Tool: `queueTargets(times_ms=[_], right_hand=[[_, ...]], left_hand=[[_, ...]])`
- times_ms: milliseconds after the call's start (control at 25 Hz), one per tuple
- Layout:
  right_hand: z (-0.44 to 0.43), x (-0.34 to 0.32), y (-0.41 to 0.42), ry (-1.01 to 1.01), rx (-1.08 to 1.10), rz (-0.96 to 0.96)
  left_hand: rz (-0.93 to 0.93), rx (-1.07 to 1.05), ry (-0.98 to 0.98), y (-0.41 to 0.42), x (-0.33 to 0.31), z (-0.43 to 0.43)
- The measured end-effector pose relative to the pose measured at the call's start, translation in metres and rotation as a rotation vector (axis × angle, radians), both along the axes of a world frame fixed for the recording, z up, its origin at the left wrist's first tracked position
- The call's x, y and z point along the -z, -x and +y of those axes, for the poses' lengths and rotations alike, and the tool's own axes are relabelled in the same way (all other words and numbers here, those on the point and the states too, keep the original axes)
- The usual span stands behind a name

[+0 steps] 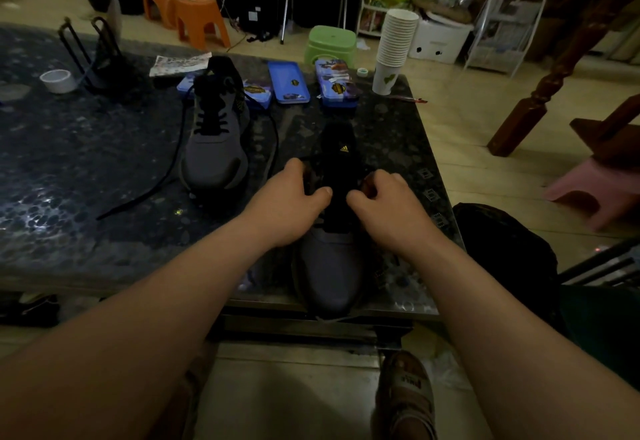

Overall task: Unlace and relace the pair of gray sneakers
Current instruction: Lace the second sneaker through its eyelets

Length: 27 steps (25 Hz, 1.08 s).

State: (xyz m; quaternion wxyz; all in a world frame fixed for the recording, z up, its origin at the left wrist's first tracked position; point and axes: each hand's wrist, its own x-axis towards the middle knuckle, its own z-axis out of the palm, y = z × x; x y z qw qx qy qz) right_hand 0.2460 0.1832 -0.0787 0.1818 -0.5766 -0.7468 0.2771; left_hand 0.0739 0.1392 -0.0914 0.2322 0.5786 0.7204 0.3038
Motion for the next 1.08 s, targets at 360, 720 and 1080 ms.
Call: queueTargets(times_ms=[360, 720, 1080], right_hand=[[0.0, 0.0, -0.021, 0.212, -0.005, 0.305], [0.015, -0.009, 0.0, 0.474, 0.261, 1.072], [0.017, -0.005, -0.008, 0.491, 0.207, 0.996]], left_hand=[[-0.369, 0.143, 0.13, 0.029, 0.008, -0.006], [-0.853, -0.171, -0.158, 0.009, 0.0, 0.014], [-0.773, -0.242, -0.168, 0.006, -0.005, 0.012]])
